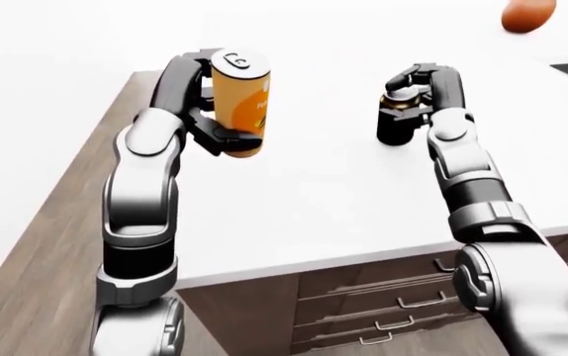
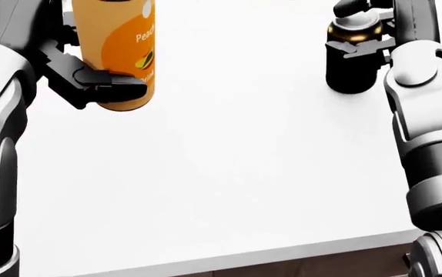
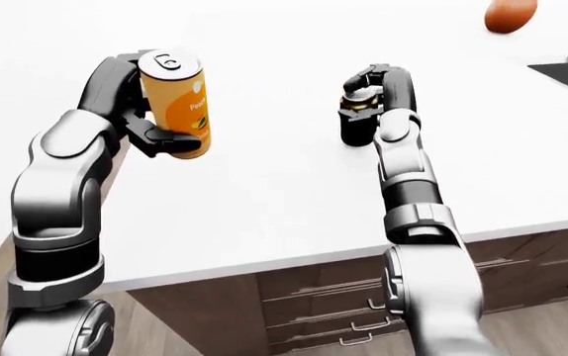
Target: Move the drinks to the dining counter.
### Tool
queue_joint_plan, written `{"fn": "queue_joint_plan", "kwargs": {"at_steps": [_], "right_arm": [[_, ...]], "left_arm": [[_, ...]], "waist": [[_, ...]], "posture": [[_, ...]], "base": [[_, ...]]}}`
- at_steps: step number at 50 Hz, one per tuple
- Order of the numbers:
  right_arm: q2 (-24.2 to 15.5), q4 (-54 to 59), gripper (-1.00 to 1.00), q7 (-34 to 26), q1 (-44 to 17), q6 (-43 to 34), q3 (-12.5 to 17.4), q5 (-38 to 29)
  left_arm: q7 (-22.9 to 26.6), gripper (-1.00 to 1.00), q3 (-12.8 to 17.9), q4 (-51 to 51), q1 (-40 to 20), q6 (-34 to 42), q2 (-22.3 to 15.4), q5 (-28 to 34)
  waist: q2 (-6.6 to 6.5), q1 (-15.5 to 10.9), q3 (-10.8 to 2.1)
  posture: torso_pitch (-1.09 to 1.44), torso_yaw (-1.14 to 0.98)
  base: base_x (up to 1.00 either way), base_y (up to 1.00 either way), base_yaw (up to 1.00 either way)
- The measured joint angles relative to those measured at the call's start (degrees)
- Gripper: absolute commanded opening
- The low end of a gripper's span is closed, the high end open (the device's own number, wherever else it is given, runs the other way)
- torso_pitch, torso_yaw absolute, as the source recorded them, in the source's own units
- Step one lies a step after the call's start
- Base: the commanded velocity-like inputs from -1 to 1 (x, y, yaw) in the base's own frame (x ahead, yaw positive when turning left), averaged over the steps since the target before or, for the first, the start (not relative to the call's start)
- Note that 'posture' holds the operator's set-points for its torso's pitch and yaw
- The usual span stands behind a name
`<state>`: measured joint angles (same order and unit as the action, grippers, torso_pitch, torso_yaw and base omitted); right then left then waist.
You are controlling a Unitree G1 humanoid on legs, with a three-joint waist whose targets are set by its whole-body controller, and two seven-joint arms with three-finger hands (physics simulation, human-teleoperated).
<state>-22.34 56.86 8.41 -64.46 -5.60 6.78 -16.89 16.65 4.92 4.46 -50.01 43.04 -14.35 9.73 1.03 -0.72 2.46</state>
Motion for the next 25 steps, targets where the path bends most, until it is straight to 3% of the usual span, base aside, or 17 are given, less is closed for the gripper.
{"fn": "queue_joint_plan", "kwargs": {"at_steps": [9,10,12,15,16,25], "right_arm": [[0.11,-0.19,0.03,0.02,0.13,-0.55,0.22,0.47],[0.14,-0.22,0.22,0.03,0.13,-0.59,0.22,0.56],[0.19,-0.50,0.39,0.07,0.13,-0.55,0.23,0.76],[0.07,-0.99,0.90,0.08,-0.04,-0.46,0.30,1.02],[0.03,-1.20,0.96,0.07,-0.07,-0.47,0.32,1.09],[-0.06,-2.01,1.00,-0.24,0.67,-0.77,0.59,1.96]], "left_arm": [[-0.06,-1.00,-0.21,-0.90,-0.98,-0.21,0.04,0.01],[-0.07,-1.00,-0.21,-1.10,-1.17,-0.26,0.05,0.02],[-0.13,-1.00,-0.22,-1.27,-1.35,-0.36,0.09,0.03],[-0.16,-1.00,-0.31,-1.33,-1.39,-0.46,0.14,0.05],[-0.15,-1.00,-0.33,-1.28,-1.36,-0.43,0.14,0.06],[0.51,-1.00,0.11,1.30,-0.29,1.01,-0.15,0.05]], "waist": [[0.09,-0.12,0.17],[0.11,-0.13,0.17],[0.12,-0.14,0.17],[0.16,-0.19,0.14],[0.19,-0.20,0.13],[0.41,-0.28,0.09]], "posture": [[0.00,0.00],[0.00,0.00],[0.00,0.00],[0.00,0.00],[0.00,0.00],[0.00,0.00]], "base": [[0.00,0.00,0.00],[0.00,0.00,0.00],[0.00,0.00,0.00],[0.00,0.00,0.00],[0.00,0.00,0.00],[0.00,0.00,0.00]]}}
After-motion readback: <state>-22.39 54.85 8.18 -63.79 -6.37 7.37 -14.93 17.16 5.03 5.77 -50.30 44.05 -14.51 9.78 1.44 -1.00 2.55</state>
